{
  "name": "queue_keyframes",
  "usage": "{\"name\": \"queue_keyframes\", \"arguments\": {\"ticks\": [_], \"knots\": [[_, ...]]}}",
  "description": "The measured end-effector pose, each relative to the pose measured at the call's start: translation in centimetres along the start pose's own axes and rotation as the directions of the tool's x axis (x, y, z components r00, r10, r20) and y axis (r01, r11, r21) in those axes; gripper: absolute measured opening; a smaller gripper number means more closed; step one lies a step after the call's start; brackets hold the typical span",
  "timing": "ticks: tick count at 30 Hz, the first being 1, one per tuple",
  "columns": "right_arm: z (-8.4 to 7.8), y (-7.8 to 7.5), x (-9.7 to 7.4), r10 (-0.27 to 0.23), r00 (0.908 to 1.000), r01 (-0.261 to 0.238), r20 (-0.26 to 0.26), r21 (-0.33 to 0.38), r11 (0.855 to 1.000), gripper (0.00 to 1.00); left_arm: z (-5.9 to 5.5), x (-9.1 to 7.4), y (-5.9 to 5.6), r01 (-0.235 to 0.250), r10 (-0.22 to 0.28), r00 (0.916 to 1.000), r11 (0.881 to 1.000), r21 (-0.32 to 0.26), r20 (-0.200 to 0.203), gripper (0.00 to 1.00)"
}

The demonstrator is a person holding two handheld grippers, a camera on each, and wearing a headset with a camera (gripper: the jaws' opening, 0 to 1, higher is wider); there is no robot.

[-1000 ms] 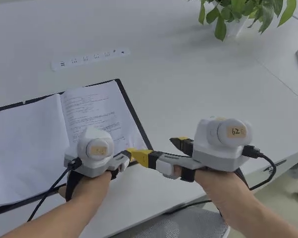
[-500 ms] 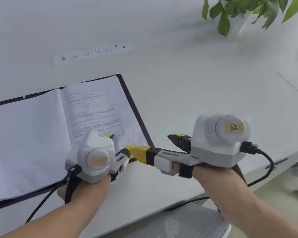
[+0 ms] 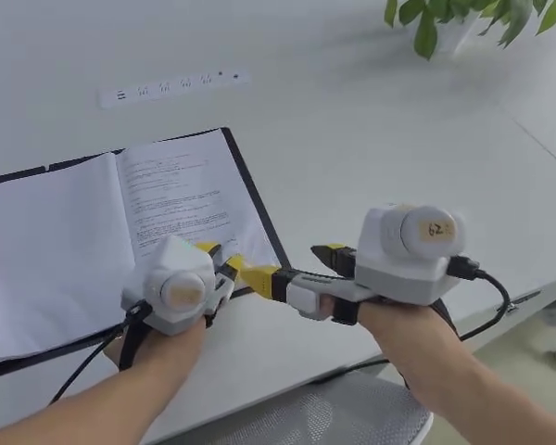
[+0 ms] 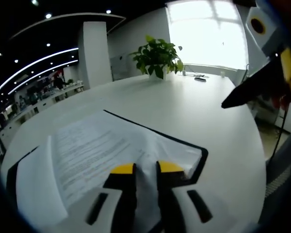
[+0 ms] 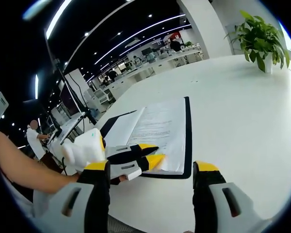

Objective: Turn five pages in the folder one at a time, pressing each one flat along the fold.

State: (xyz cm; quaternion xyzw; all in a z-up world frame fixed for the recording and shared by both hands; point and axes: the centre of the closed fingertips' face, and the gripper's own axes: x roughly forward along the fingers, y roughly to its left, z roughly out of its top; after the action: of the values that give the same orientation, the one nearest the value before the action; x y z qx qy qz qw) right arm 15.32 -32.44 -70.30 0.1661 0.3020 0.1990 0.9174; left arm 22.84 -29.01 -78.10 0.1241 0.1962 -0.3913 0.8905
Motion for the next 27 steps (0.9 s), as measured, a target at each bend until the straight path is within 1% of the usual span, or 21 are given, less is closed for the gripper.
{"name": "queue_keyframes", "arguments": {"ticks": [2,3,6,9,10,11,12,13,14,15,16,19,20,22,24,25,27], "knots": [[-0.1,0.0,0.2,0.003,1.0,-0.003,-0.003,0.003,1.0,0.68,-0.1,0.1,0.2,-0.007,0.007,1.0,1.0,-0.002,-0.003,0.1],[-0.1,0.0,0.3,0.005,1.0,-0.005,-0.004,0.003,1.0,0.68,0.0,0.1,0.3,-0.01,0.01,0.9999,1.0,0.007,-0.005,0.1],[-0.3,0.0,0.9,0.015,0.9998,-0.015,-0.012,0.009,1.0,0.68,0.0,0.2,0.5,-0.006,0.006,0.9999,1.0,-0.014,-0.009,0.08],[-0.7,-0.1,1.7,0.028,0.9994,-0.027,-0.021,0.034,0.999,0.63,-0.1,0.2,0.6,-0.009,0.009,0.9999,1.0,-0.029,-0.012,0.07],[-1.0,-0.3,2.2,0.03,0.9992,-0.029,-0.026,0.056,0.998,0.61,-0.1,0.2,0.8,-0.017,0.017,0.9998,0.998,-0.063,-0.012,0.06],[-1.3,-0.4,2.5,0.035,0.9984,-0.031,-0.044,0.074,0.997,0.59,-0.1,0.2,0.8,-0.016,0.015,0.9998,0.998,-0.068,-0.011,0.06],[-1.5,-0.5,3.1,0.044,0.9982,-0.041,-0.041,0.083,0.996,0.57,-0.1,0.1,0.8,-0.016,0.015,0.9998,0.997,-0.071,-0.012,0.06],[-1.7,-0.6,3.4,0.045,0.9977,-0.04,-0.05,0.108,0.993,0.55,-0.1,0.1,0.8,-0.015,0.014,0.9998,0.998,-0.068,-0.012,0.06],[-2.0,-0.8,3.9,0.044,0.997,-0.035,-0.065,0.132,0.991,0.55,-0.1,0.1,0.8,-0.012,0.011,0.9998,0.996,-0.083,-0.014,0.05],[-2.0,-1.1,4.2,0.043,0.9974,-0.035,-0.057,0.135,0.99,0.55,-0.1,0.1,0.8,-0.012,0.01,0.9999,0.996,-0.083,-0.013,0.05],[-2.1,-1.2,4.4,0.041,0.9973,-0.032,-0.061,0.145,0.989,0.54,-0.1,0.1,0.8,-0.012,0.011,0.9998,0.996,-0.084,-0.014,0.05],[-1.9,-1.4,4.8,0.041,0.9976,-0.032,-0.056,0.151,0.988,0.5,-0.1,0.1,0.8,-0.018,0.017,0.9998,0.995,-0.095,-0.011,0.05],[-1.3,-1.5,5.1,0.041,0.9988,-0.038,-0.025,0.129,0.991,0.5,-0.1,0.1,0.8,-0.02,0.019,0.9998,0.995,-0.1,-0.01,0.05],[-0.7,-1.6,5.5,0.055,0.9984,-0.052,-0.014,0.145,0.988,0.46,0.0,0.1,0.8,-0.018,0.017,0.9998,0.995,-0.096,-0.012,0.05],[-0.5,-1.8,6.0,0.063,0.9979,-0.06,-0.012,0.177,0.982,0.45,0.0,0.1,0.9,-0.015,0.014,0.9998,0.995,-0.094,-0.011,0.05],[-0.5,-2.0,6.3,0.066,0.9977,-0.063,-0.014,0.182,0.981,0.45,0.0,0.1,0.8,-0.015,0.014,0.9998,0.995,-0.094,-0.012,0.06],[-0.8,-2.2,6.7,0.063,0.9975,-0.056,-0.031,0.194,0.979,0.44,0.0,0.1,0.8,-0.015,0.014,0.9998,0.995,-0.096,-0.011,0.06]]}}
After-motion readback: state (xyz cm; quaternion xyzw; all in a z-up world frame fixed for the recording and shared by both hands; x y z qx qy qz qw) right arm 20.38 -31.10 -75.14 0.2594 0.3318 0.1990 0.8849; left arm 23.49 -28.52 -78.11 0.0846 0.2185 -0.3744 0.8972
